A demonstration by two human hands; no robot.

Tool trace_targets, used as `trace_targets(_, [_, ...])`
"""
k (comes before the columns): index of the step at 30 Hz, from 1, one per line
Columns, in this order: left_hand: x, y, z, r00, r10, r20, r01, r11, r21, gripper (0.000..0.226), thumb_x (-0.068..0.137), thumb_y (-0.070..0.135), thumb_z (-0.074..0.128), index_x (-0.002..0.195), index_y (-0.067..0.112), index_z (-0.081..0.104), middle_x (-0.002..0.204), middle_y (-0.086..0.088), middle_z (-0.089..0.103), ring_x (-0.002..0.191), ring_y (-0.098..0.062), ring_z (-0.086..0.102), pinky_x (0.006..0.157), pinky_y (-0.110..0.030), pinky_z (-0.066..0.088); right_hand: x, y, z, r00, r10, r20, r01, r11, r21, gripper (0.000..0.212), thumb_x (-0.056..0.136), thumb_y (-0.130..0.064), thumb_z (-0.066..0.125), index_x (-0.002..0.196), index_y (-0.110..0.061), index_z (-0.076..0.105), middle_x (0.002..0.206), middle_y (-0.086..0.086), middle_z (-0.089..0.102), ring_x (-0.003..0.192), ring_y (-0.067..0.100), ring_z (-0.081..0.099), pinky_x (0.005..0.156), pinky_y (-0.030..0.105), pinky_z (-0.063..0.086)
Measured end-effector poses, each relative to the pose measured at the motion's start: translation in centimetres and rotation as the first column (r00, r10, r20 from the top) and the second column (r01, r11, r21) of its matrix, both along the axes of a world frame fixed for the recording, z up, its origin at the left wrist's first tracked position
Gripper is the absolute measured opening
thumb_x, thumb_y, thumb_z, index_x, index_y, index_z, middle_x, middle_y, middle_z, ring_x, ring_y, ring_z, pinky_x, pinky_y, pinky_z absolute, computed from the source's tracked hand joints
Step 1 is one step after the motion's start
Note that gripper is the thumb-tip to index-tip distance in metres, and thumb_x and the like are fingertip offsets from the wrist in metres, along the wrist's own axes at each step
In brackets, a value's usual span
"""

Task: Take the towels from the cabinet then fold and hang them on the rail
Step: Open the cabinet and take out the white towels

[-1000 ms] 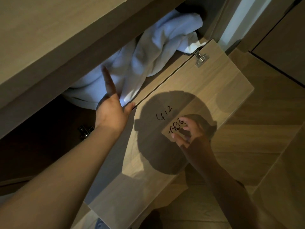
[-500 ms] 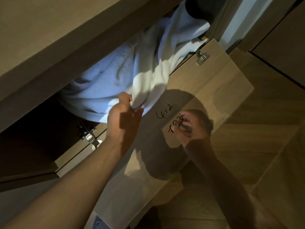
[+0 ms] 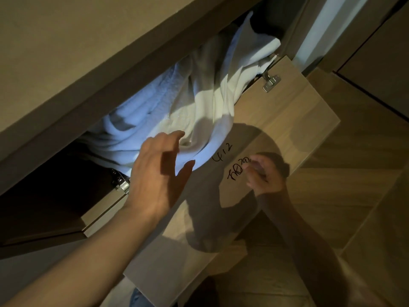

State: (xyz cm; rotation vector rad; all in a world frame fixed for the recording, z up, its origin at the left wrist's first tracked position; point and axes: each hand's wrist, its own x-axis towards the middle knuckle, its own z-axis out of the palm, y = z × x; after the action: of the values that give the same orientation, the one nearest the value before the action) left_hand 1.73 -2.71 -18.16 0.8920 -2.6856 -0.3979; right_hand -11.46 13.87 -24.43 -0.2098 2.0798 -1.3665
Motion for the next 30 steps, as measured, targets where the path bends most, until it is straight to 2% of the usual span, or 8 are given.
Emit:
trace_targets(4, [0.6, 0.4, 0.5, 0.998, 0.057, 0.007, -0.057, 0.995, -0.083, 0.068, 0.078, 0.028, 0.076, 0.137, 0.01, 0.048, 0.143, -0.018, 0.04, 0.133, -0.033, 0.029, 0.102, -0.049, 0.034, 0.0, -2.5, 1.2, 0.997, 0.052, 0.058, -0.053, 0.999, 0.008, 0.044, 0.094, -0.033, 0.062, 0.135, -0.02, 0.05, 0.127, 0.001, 0.057, 0.116, 0.017, 0.057, 0.101, 0.046, 0.05])
trace_targets(6, [0.4, 0.6, 0.6, 0.992, 0.118, 0.055, -0.115, 0.992, -0.054, 0.082, 0.08, 0.03, 0.075, 0.148, 0.014, 0.033, 0.158, -0.017, 0.019, 0.146, -0.037, 0.01, 0.113, -0.057, 0.024, 0.2, -3.4, 1.3, 0.995, 0.078, 0.065, -0.077, 0.997, -0.013, 0.043, 0.095, -0.038, 0.061, 0.134, -0.026, 0.049, 0.131, -0.001, 0.055, 0.117, 0.014, 0.056, 0.101, 0.045, 0.05])
trace_targets(8, [-0.1, 0.4, 0.6, 0.982, 0.172, 0.084, -0.174, 0.985, 0.01, 0.095, 0.081, 0.034, 0.073, 0.154, 0.015, 0.015, 0.162, -0.015, 0.009, 0.148, -0.038, 0.006, 0.117, -0.058, 0.018, 0.5, -4.0, 1.1, 0.993, 0.073, 0.097, -0.071, 0.997, -0.029, 0.044, 0.094, -0.04, 0.061, 0.134, -0.029, 0.047, 0.132, -0.003, 0.055, 0.116, 0.012, 0.056, 0.101, 0.043, 0.05])
trace_targets(13, [-2.3, -2.1, 0.4, 0.948, 0.267, 0.171, -0.267, 0.963, -0.024, 0.102, 0.076, 0.05, 0.073, 0.152, 0.009, 0.019, 0.142, -0.022, 0.043, 0.128, -0.044, 0.041, 0.111, -0.054, 0.03, 0.7, -5.7, 0.7, 0.924, 0.091, 0.371, -0.041, 0.989, -0.142, 0.064, 0.092, -0.041, 0.063, 0.147, -0.023, 0.037, 0.144, 0.001, 0.049, 0.12, 0.013, 0.056, 0.078, 0.02, 0.056])
trace_targets(17, [-3.4, -3.6, 0.4, 0.923, 0.312, 0.225, -0.319, 0.948, -0.007, 0.097, 0.075, 0.05, 0.073, 0.149, 0.011, 0.023, 0.129, -0.023, 0.054, 0.124, -0.042, 0.045, 0.104, -0.053, 0.037, 0.1, -7.1, 1.9, 0.866, 0.053, 0.497, 0.106, 0.952, -0.286, 0.056, 0.096, -0.039, 0.057, 0.146, -0.022, 0.038, 0.141, 0.003, 0.053, 0.114, 0.012, 0.058, 0.098, 0.031, 0.047])
trace_targets(21, [-3.8, -3.7, 1.0, 0.963, 0.252, 0.091, -0.255, 0.967, 0.018, 0.066, 0.078, 0.046, 0.072, 0.122, 0.004, 0.046, 0.11, -0.02, 0.063, 0.106, -0.041, 0.057, 0.092, -0.05, 0.043, -1.4, -8.6, 4.5, 0.925, 0.063, 0.376, 0.068, 0.943, -0.324, 0.046, 0.1, -0.034, 0.05, 0.142, -0.017, 0.043, 0.13, 0.004, 0.059, 0.103, 0.008, 0.06, 0.101, 0.034, 0.043])
trace_targets(26, [-4.8, -1.4, 1.7, 0.974, 0.2, -0.105, -0.181, 0.969, 0.169, 0.037, 0.076, 0.035, 0.075, 0.091, 0.008, 0.056, 0.076, -0.009, 0.067, 0.077, -0.035, 0.062, 0.068, -0.038, 0.043, -2.0, -7.2, 4.4, 0.928, 0.019, 0.371, 0.137, 0.911, -0.388, 0.038, 0.1, -0.031, 0.052, 0.135, -0.017, 0.054, 0.126, 0.005, 0.065, 0.116, 0.018, 0.062, 0.107, 0.042, 0.044])
trace_targets(30, [-5.3, 0.9, 1.9, 0.963, 0.252, -0.094, -0.22, 0.939, 0.265, 0.026, 0.08, 0.037, 0.07, 0.09, 0.015, 0.061, 0.075, 0.002, 0.067, 0.076, -0.022, 0.063, 0.071, -0.035, 0.046, -2.4, -4.5, 3.3, 0.916, 0.005, 0.4, 0.17, 0.901, -0.399, 0.041, 0.089, -0.04, 0.061, 0.125, -0.02, 0.063, 0.123, 0.002, 0.068, 0.119, 0.019, 0.063, 0.106, 0.048, 0.044])
